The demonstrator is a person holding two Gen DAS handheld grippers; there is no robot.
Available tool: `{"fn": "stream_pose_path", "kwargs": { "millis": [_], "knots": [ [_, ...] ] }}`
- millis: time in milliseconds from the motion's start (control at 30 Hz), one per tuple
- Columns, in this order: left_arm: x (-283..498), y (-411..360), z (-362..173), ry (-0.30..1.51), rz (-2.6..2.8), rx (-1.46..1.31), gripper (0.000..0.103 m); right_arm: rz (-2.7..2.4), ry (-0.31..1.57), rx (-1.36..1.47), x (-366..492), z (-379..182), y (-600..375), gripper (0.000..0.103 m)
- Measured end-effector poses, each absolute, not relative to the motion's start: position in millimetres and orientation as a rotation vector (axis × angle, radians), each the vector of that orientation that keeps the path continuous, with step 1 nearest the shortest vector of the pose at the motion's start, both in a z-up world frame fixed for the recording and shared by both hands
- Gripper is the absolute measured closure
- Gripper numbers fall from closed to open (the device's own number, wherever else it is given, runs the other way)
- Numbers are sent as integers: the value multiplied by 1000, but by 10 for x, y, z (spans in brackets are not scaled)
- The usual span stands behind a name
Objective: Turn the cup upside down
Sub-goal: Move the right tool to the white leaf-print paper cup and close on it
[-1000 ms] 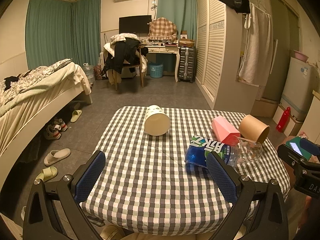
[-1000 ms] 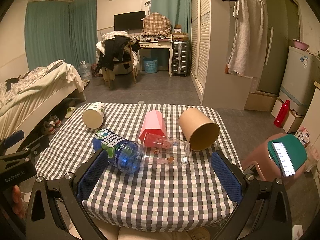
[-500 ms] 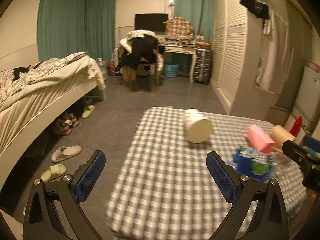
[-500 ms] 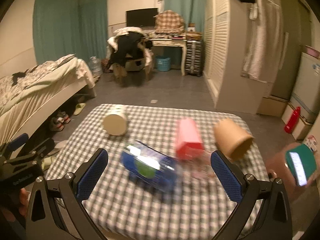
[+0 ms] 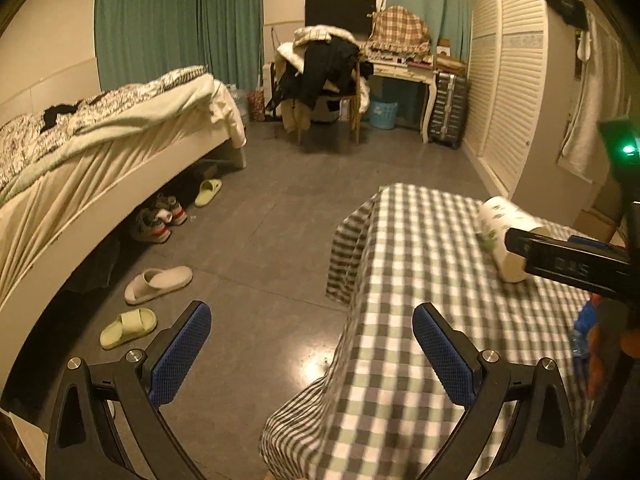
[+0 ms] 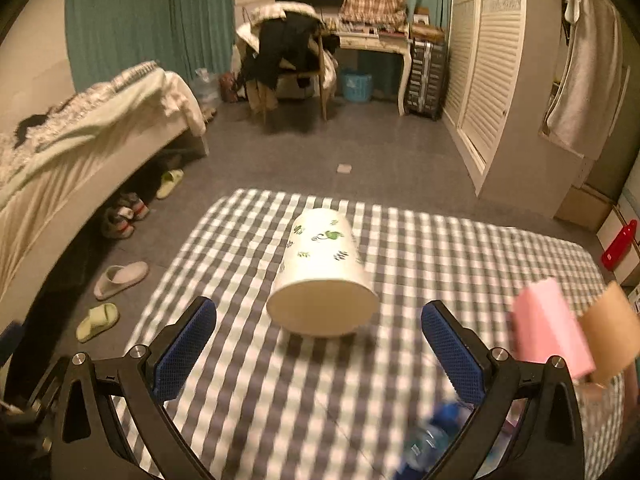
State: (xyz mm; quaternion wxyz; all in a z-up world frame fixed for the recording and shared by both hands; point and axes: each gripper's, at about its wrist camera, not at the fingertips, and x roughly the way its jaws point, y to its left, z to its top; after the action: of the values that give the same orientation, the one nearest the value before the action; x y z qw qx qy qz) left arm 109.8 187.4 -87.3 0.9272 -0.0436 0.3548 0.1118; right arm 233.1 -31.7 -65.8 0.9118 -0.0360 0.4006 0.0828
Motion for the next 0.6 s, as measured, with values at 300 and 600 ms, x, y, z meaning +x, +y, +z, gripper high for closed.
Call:
{"fn": "stream_pose_path", "kwargs": {
  "millis": [300, 600],
  "knots": [
    [1270, 1999, -1111, 783, 240, -115, 0, 110, 905, -96, 2695, -1074, -249, 9],
    [1195, 1965, -1012, 763, 250, -131, 0, 166, 910, -133, 2311, -984, -226, 31]
  ]
}}
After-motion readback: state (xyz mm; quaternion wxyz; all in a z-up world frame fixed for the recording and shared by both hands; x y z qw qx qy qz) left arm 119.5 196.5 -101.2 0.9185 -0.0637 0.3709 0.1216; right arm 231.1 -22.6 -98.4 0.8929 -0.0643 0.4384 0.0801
